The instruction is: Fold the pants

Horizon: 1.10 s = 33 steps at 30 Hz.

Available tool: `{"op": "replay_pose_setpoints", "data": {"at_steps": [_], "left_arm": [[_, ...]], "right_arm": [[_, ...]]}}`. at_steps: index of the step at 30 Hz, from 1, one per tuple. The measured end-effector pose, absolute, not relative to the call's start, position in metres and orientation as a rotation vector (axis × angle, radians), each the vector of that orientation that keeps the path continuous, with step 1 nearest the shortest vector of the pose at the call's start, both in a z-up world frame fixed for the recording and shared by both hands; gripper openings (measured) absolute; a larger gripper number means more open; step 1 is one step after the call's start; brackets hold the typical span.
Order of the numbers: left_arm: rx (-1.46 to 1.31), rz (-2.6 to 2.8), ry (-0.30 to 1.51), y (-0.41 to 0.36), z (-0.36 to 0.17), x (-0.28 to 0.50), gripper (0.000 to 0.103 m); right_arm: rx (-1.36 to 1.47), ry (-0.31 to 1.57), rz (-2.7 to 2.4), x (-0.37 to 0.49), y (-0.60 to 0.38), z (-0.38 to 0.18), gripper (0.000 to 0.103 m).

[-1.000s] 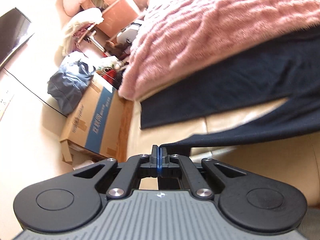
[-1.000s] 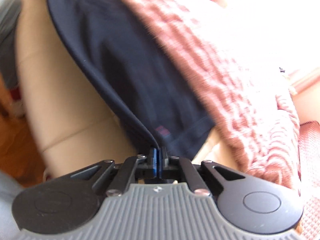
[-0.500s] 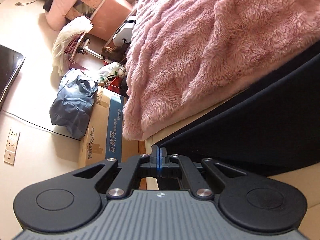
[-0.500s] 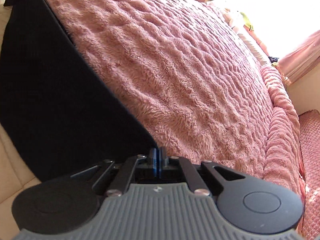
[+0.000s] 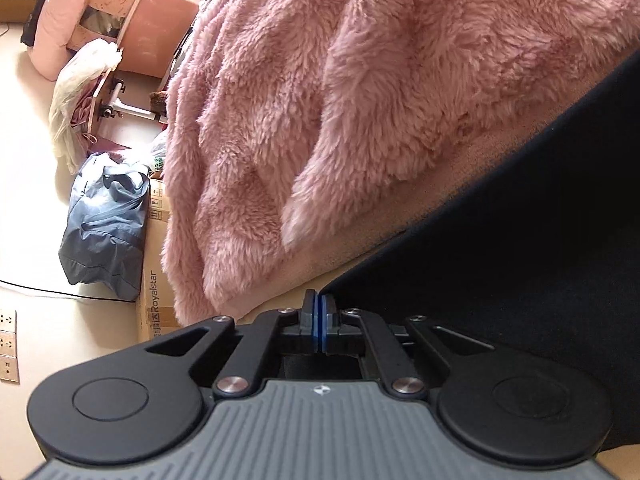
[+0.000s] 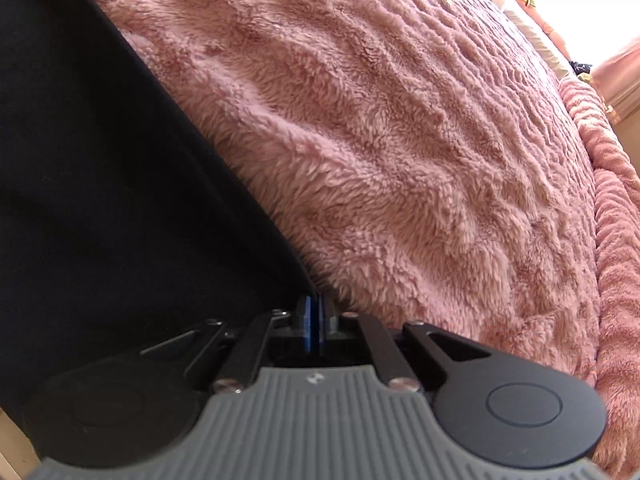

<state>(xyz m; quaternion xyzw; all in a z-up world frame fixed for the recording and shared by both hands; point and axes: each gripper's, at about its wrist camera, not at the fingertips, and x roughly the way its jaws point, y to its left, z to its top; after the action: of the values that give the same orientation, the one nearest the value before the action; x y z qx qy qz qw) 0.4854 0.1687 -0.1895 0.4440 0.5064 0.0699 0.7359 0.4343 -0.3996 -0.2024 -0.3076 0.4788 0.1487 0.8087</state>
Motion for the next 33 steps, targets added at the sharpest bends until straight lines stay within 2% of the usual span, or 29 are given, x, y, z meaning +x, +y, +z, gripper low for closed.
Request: {"op": "replay_pose_setpoints", "data": {"at_steps": [1, 3, 5, 6, 8, 10, 14, 19, 24, 25, 26, 27, 28, 29, 33], "left_arm": [[0.955, 0.143, 1.114, 0.170, -0.193, 0.486, 0.017], [0.889, 0.136, 1.117, 0.178, -0.194, 0.484, 0.026], [0.818, 0.145, 1.093, 0.190, -0.186, 0.480, 0.041], [0.755, 0.146, 1.083, 0.197, -0.177, 0.477, 0.046], [0.583, 0.102, 1.057, 0.218, -0.151, 0.467, 0.063], [0.453, 0.074, 1.032, 0.240, -0.128, 0.454, 0.067], [0.237, 0.094, 1.005, 0.290, -0.100, 0.420, 0.067], [-0.114, 0.191, 1.008, 0.344, -0.110, 0.375, 0.067], [-0.473, 0.298, 0.950, 0.385, -0.139, 0.346, 0.065], [-0.530, 0.297, 0.932, 0.389, -0.144, 0.344, 0.055], [-0.590, 0.286, 0.909, 0.395, -0.147, 0.340, 0.037], [-0.639, 0.275, 0.890, 0.398, -0.149, 0.339, 0.026], [-0.663, 0.272, 0.875, 0.399, -0.148, 0.338, 0.004], [-0.652, 0.282, 0.858, 0.399, -0.144, 0.338, 0.001], [-0.561, 0.218, 0.795, 0.398, -0.114, 0.346, 0.000]], "right_arm": [[-0.650, 1.025, 0.312, 0.435, -0.399, -0.203, 0.000], [-0.628, 1.026, 0.293, 0.436, -0.401, -0.203, 0.009], [-0.603, 1.009, 0.253, 0.437, -0.402, -0.198, 0.036], [-0.584, 0.993, 0.236, 0.434, -0.402, -0.192, 0.038], [-0.537, 0.960, 0.200, 0.425, -0.402, -0.179, 0.039], [-0.471, 0.938, 0.191, 0.415, -0.396, -0.167, 0.040], [-0.351, 0.939, 0.227, 0.391, -0.375, -0.163, 0.040], [-0.268, 0.945, 0.219, 0.374, -0.346, -0.178, 0.040], [-0.234, 0.953, 0.184, 0.366, -0.328, -0.183, 0.040], [-0.239, 0.958, 0.180, 0.365, -0.326, -0.184, 0.040], [-0.246, 0.964, 0.178, 0.364, -0.324, -0.185, 0.040], [-0.256, 0.969, 0.177, 0.363, -0.322, -0.185, 0.040], [-0.268, 0.975, 0.174, 0.362, -0.321, -0.186, 0.040], [-0.279, 0.979, 0.168, 0.361, -0.320, -0.186, 0.040], [-0.297, 0.997, 0.147, 0.359, -0.322, -0.187, 0.040]]}}
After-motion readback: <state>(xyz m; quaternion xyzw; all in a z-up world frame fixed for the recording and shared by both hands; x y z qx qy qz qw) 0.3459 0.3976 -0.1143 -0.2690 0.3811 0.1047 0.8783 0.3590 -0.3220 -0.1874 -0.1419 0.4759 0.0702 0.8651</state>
